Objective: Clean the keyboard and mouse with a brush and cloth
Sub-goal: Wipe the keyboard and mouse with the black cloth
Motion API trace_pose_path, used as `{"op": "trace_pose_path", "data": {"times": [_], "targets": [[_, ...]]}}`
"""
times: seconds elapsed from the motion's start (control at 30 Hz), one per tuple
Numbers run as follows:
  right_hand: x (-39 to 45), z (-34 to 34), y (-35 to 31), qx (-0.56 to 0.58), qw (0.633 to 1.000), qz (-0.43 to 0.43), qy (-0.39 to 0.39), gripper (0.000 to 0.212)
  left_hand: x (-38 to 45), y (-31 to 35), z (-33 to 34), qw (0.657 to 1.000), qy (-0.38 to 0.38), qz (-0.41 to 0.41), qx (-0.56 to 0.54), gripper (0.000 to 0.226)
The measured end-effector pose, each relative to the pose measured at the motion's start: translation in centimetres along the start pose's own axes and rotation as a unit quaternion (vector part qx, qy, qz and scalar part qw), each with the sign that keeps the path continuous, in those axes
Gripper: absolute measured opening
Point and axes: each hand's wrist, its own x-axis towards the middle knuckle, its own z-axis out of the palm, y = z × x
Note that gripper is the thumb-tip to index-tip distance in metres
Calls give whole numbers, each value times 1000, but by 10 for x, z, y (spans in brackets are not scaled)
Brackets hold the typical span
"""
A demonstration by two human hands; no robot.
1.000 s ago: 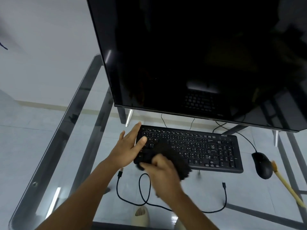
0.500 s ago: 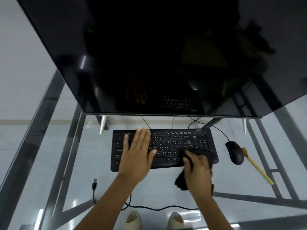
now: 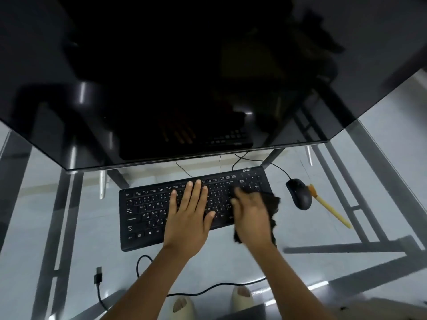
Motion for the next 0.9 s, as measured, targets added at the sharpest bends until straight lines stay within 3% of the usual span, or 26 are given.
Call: {"op": "trace_pose_path", "data": {"times": [0.1, 0.27, 0.33, 0.47, 0.53, 0.67, 0.73, 0.83, 0.9], "targets": [[-6, -3, 2, -5, 994, -89, -66, 33, 0, -2, 1, 1000, 0, 5, 3, 62], [29, -28, 45, 1, 988, 149, 33, 31, 3, -4, 0, 1000, -3, 5, 0, 63], [23, -18, 20, 8, 994, 105, 28, 30, 2, -3, 0, 1000, -1, 1, 1, 63], [3, -1, -11, -7, 993, -95, -74, 30, 4, -3, -1, 1000, 2, 10, 0, 64], [24, -10, 6, -19, 998, -45, -48, 29, 5, -4, -1, 1000, 2, 15, 2, 65], [62, -21, 24, -28, 985, 166, 34, 29, 5, -6, -1, 1000, 0, 11, 7, 67], [60, -8, -6, -18, 991, 123, 47, 26, 5, -5, -1, 1000, 4, 10, 8, 67], [33, 16, -46, -25, 996, -69, -44, 26, 5, -5, -2, 1000, 3, 11, 5, 68], [41, 11, -33, -57, 988, -125, -64, 31, 5, -7, -2, 1000, 0, 14, 2, 71]]}}
